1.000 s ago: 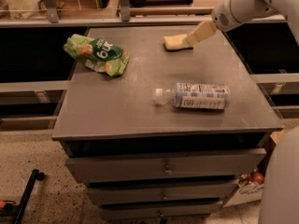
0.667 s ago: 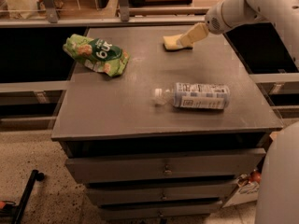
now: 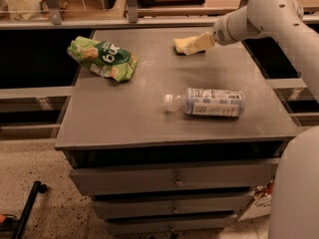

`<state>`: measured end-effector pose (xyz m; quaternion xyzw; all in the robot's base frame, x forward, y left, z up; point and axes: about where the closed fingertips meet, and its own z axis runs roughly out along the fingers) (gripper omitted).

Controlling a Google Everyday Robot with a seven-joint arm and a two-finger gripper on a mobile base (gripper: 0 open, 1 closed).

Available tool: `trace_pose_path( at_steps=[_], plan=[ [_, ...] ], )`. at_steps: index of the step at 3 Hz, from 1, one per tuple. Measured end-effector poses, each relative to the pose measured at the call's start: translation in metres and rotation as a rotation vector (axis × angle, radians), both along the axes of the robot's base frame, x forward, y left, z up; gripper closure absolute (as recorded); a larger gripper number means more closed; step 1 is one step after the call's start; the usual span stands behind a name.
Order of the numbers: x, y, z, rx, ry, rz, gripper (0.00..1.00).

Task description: Move sponge near green rice chip bag

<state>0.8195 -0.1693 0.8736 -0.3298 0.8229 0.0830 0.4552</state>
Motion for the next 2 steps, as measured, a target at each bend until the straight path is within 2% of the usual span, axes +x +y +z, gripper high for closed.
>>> trace_pose_path(
  at_steps=[2],
  plan=[
    [0.0188,0.0074,-0.0227,0.055,-0.003,-0.038,0.00]
  ],
)
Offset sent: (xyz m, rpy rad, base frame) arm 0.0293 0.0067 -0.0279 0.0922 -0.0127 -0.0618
